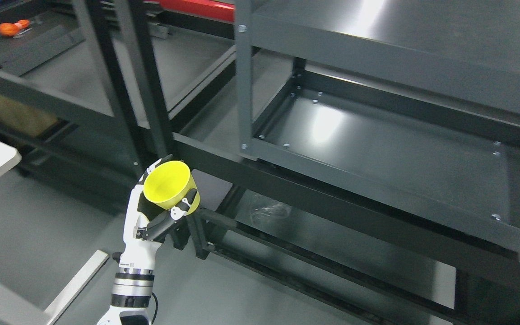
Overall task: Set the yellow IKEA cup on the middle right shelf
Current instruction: 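Hold the cup in the left hand while turning toward the shelves, then raise the cup with the left hand up toward the upper shelf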
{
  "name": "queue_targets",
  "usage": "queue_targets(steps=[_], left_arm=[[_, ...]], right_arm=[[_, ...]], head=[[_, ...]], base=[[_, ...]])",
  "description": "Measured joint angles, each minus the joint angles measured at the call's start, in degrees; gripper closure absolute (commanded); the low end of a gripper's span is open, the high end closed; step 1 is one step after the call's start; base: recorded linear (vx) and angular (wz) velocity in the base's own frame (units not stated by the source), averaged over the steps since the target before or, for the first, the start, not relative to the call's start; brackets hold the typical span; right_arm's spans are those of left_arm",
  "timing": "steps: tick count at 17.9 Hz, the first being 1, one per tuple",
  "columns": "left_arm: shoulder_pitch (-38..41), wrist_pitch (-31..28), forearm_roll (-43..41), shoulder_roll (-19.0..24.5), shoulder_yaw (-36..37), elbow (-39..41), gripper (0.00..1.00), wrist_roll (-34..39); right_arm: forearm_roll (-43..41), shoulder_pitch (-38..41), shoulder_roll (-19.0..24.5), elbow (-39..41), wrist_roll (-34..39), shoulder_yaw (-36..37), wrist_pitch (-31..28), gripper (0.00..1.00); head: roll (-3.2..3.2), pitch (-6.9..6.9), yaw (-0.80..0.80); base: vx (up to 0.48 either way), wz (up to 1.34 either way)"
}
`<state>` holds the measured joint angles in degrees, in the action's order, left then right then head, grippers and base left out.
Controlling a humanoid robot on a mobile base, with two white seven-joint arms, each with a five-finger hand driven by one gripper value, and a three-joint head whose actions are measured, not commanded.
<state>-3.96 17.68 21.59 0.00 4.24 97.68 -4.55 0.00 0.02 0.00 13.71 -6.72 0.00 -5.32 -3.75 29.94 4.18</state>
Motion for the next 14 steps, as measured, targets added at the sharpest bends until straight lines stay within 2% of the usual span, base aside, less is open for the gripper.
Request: queue_targets(steps=[7,14], left_arm=[[-0.2,2.8,0.7,0.0,0.9,0.1,1.0,-0.1],[-0.5,8.1,1.0,0.0,3.3,0.3,1.0,-0.4]], right_arm=[[0.0,0.0,0.0,0.0,0.0,0.0,0.0,0.01],[0.0,0.0,0.0,0.0,0.0,0.0,0.0,0.01]], head=[[0.0,-0.01,0.0],[0.0,-0.03,0.0]], base=[[0.072,-0.58],[0.088,-0.29]])
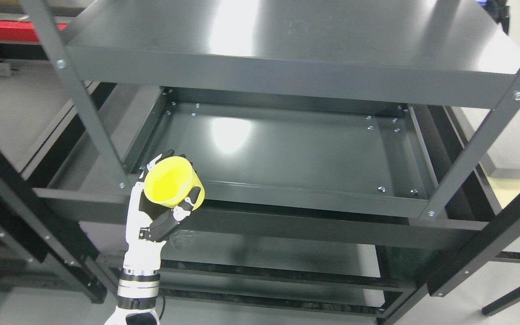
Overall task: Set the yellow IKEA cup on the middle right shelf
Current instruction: 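Raise the cup with the left hand up toward the upper shelf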
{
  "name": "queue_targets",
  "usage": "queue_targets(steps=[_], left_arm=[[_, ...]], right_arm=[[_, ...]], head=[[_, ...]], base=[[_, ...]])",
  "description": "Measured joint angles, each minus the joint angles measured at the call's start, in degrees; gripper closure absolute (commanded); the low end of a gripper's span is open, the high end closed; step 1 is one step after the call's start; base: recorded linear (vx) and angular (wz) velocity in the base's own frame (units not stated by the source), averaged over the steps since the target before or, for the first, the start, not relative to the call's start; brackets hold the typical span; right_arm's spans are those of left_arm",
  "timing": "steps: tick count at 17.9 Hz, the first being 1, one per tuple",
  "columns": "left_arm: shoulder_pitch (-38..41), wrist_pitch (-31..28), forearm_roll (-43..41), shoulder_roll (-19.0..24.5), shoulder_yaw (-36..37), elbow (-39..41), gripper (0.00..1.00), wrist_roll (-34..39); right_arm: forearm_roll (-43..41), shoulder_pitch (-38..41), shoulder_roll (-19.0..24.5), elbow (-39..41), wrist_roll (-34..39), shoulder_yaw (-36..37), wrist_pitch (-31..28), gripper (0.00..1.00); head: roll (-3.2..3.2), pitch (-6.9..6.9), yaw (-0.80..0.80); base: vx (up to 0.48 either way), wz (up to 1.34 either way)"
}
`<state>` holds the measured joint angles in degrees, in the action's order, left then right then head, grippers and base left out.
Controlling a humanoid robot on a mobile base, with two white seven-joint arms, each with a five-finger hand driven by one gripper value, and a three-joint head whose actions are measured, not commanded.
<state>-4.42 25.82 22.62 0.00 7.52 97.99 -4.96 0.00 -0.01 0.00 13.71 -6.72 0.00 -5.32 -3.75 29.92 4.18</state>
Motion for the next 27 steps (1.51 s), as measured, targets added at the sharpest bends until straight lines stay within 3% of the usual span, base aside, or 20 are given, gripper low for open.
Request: queue_targets(steps=[6,14,21,24,27], left_arm=[[-0.5,3.6,0.1,0.0,3.6,1.1,0.99,-0.6],[-1.2,7.4,0.0,0.0,11.8,2.4,0.99,-8.5],[-10.7,10.9,0.0,0.0,20.2,3.1,1.0,-9.5],[-19.3,11.1,0.1,0.0,24.4,3.3,1.0,-6.0],[-29.1,10.2,0.2,0.0,28.5,3.4,1.0,5.2]], right_arm=[[0.0,0.0,0.0,0.0,0.0,0.0,0.0,0.01],[0.0,0.0,0.0,0.0,0.0,0.0,0.0,0.01],[0.0,0.0,0.0,0.0,0.0,0.0,0.0,0.01],[0.0,0.0,0.0,0.0,0.0,0.0,0.0,0.01],[0.0,0.0,0.0,0.0,0.0,0.0,0.0,0.01]], head=[[0.0,0.0,0.0],[0.0,0.0,0.0],[0.0,0.0,0.0],[0.0,0.0,0.0],[0.0,0.0,0.0]], base=[[0.066,-0.14],[0.02,-0.01],[0.013,0.01],[0.026,0.03],[0.036,0.06]])
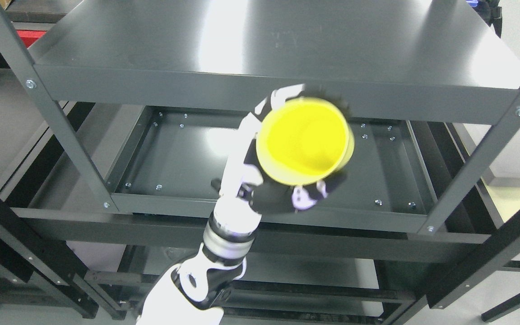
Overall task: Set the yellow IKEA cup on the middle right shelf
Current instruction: 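Raise the cup with the left hand up toward the upper shelf, then set the cup on the upper shelf and open the left hand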
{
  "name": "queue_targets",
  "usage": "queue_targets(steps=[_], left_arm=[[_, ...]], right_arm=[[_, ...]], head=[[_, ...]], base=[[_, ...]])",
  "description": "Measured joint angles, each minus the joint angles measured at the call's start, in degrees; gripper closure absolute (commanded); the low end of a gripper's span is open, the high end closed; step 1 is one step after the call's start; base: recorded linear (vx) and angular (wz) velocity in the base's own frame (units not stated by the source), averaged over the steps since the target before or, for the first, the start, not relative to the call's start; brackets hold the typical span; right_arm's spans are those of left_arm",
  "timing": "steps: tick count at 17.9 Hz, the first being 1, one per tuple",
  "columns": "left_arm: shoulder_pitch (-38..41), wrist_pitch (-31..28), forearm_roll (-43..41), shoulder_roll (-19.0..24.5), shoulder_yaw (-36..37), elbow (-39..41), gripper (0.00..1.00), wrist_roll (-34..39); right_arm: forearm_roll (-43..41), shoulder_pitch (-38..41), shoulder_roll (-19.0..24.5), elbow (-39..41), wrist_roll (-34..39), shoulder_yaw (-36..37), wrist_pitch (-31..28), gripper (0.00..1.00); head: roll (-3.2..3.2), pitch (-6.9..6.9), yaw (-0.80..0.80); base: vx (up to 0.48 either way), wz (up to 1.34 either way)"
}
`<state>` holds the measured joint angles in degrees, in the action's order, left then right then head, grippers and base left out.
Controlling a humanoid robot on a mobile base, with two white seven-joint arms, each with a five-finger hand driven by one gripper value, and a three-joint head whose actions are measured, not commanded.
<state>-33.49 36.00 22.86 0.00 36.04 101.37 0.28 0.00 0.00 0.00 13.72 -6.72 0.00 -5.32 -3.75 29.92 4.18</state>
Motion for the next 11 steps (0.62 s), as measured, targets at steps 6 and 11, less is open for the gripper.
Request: queue_targets(steps=[6,11], left_arm=[[-16.4,-15.6,1.2,0.0,3.9,0.1,1.0,17.1],[-25.5,-37.4,2.2,0.0,3.5,-0.1,1.0,27.8]], right_arm=[[0.0,0.0,0.0,0.0,0.0,0.0,0.0,0.01],[0.0,0.0,0.0,0.0,0.0,0.0,0.0,0.01]], head=[[0.0,0.0,0.0],[0.0,0.0,0.0]], base=[[0.029,0.05],[-0.007,-0.02]])
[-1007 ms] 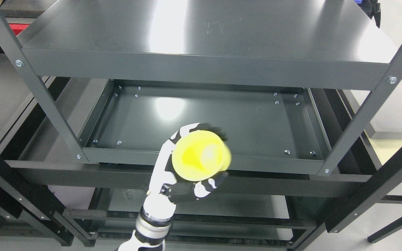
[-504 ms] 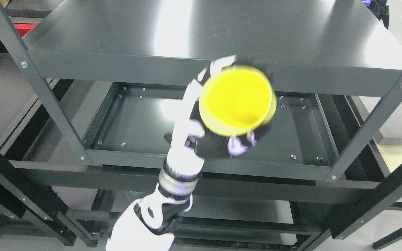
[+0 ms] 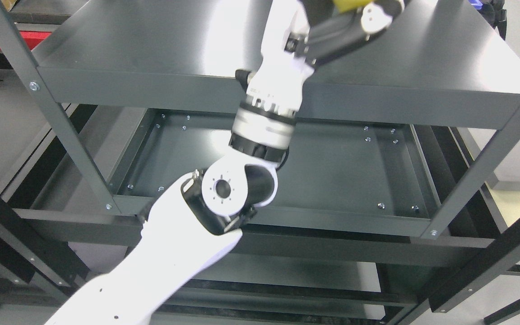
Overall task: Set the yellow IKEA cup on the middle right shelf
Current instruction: 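Set the cup on the upper shelf and open the left hand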
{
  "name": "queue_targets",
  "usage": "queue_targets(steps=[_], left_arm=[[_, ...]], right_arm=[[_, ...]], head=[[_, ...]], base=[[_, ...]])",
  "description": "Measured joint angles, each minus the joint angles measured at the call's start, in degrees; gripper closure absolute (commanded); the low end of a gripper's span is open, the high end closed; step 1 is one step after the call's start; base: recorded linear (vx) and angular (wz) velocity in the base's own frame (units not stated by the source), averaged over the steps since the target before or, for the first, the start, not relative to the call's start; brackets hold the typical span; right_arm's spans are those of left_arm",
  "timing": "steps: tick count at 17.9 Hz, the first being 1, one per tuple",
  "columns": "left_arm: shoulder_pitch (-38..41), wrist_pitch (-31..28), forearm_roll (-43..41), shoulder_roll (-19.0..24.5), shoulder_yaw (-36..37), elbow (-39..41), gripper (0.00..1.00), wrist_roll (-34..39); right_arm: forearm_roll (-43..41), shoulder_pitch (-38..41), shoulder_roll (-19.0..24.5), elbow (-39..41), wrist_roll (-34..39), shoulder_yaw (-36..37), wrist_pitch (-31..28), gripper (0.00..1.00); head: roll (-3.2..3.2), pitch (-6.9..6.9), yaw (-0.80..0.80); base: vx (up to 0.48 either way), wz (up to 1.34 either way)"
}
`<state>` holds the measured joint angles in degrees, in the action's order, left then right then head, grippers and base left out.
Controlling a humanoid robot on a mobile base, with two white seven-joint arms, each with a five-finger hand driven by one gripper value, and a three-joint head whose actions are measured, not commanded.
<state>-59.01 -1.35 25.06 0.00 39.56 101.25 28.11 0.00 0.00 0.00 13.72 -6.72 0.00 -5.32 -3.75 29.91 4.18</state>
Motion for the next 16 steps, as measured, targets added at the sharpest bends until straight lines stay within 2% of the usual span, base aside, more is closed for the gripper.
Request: queue_targets(steps=[7,9,11,15,16], left_arm=[[-6.2,-30.8,0.4,0.0,-3.2,-1.8,0.99,7.8],[-6.7,-37.4,0.4,0.0,-4.3,-2.3,0.94,8.9],[-6.8,-40.8,0.4,0.0,-5.5,-2.7,0.77,9.4],[-6.5,-43.5,0.5,0.0,-7.5,-3.4,0.23,8.9],[-6.4,-43.7,0.5,0.0,-7.9,-3.5,0.16,8.1]], right_arm=[[0.0,0.0,0.0,0.0,0.0,0.0,0.0,0.01],[0.0,0.0,0.0,0.0,0.0,0.0,0.0,0.01],[0.0,0.0,0.0,0.0,0.0,0.0,0.0,0.01],[0.0,0.0,0.0,0.0,0.0,0.0,0.0,0.01],[0.0,0.0,0.0,0.0,0.0,0.0,0.0,0.01]], head=[[0.0,0.0,0.0],[0.0,0.0,0.0],[0.0,0.0,0.0],[0.0,0.0,0.0],[0.0,0.0,0.0]], base=[[0.0,0.0],[0.0,0.0],[0.0,0.0],[0.0,0.0],[0.0,0.0]])
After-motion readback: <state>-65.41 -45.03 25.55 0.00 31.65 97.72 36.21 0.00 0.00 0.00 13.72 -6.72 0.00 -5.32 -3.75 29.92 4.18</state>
